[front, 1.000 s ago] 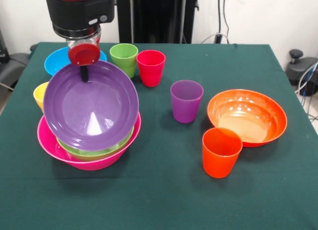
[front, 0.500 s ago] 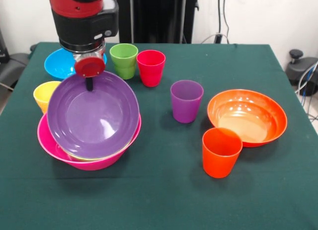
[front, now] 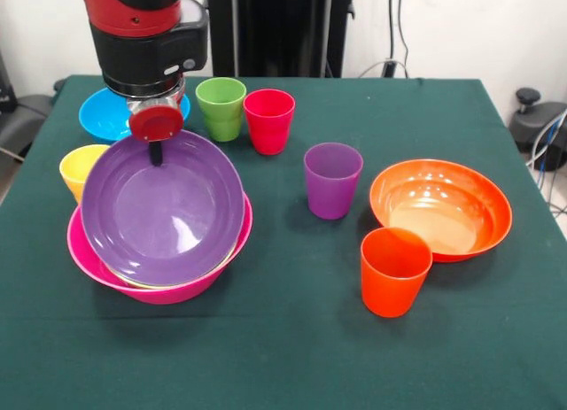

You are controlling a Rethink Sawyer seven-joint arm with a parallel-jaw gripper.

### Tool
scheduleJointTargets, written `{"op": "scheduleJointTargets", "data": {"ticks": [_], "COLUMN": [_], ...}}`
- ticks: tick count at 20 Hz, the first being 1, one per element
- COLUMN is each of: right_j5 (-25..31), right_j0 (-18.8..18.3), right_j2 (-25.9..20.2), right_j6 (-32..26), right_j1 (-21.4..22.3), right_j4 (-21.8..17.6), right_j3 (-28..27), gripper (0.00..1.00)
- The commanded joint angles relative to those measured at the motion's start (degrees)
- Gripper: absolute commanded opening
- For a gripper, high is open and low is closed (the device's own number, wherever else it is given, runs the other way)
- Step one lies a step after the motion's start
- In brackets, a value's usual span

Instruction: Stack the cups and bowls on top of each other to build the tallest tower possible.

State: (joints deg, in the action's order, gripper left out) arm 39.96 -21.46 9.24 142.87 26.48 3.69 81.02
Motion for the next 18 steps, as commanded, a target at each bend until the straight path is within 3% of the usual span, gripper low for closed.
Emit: {"op": "scheduleJointTargets", "data": {"ticks": [1, 11, 18], "right_j5": [-3.7, -8.4, -14.5], "right_j0": [-1.7, -3.7, -7.2], "right_j2": [-6.9, -7.9, -12.6], "right_j6": [-7.1, -7.6, -8.8], "right_j1": [-4.7, -7.0, -7.8], "right_j4": [-4.6, -5.8, -5.8], "right_j3": [-3.5, -2.4, 0.3], "gripper": [0.00, 0.00, 0.00]}}
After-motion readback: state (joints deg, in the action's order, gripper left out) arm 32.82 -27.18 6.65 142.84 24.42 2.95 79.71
